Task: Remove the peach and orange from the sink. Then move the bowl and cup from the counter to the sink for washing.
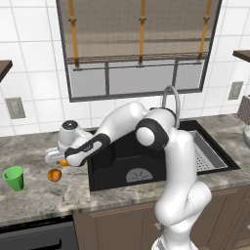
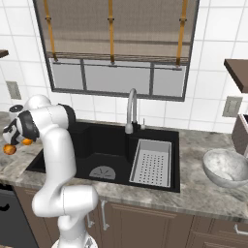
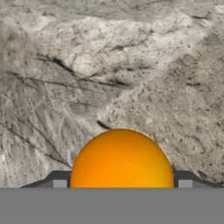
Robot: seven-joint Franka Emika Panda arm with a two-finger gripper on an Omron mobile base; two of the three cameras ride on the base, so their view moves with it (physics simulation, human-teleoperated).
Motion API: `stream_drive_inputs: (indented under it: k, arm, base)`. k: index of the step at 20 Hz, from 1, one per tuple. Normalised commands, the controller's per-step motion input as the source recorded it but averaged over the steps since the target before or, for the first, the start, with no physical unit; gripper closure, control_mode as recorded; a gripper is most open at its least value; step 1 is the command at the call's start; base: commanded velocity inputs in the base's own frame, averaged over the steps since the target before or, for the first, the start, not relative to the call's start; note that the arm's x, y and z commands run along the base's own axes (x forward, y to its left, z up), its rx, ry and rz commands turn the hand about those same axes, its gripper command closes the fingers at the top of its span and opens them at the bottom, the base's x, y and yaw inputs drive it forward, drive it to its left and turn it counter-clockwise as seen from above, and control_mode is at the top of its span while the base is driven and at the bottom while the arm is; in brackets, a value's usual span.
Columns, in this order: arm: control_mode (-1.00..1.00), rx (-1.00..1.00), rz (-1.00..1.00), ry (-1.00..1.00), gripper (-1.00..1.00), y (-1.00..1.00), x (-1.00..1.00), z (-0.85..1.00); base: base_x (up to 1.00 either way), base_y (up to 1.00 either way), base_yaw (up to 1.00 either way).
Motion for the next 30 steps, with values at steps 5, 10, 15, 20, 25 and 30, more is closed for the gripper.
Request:
stream_drive_inputs:
  k: [5, 10, 15, 20, 25, 30]
  arm:
    - [-1.00, 0.00, -0.01, 0.00, -1.00, 0.01, 0.00, -0.19]
    - [-1.00, 0.00, 0.00, 0.00, -1.00, 0.00, 0.00, -0.01]
    - [-1.00, 0.00, 0.00, 0.00, -1.00, -0.02, 0.00, 0.00]
    - [-1.00, 0.00, 0.00, 0.00, -1.00, -0.04, -0.03, 0.05]
    - [-1.00, 0.00, 0.00, 0.00, -1.00, -0.01, -0.06, 0.22]
    - [-1.00, 0.00, 0.00, 0.00, -1.00, 0.00, -0.13, 0.38]
  base:
    - [0.00, 0.00, 0.00]
    - [0.00, 0.00, 0.00]
    - [0.00, 0.00, 0.00]
    - [0.00, 0.00, 0.00]
    - [0.00, 0.00, 0.00]
    - [0.00, 0.00, 0.00]
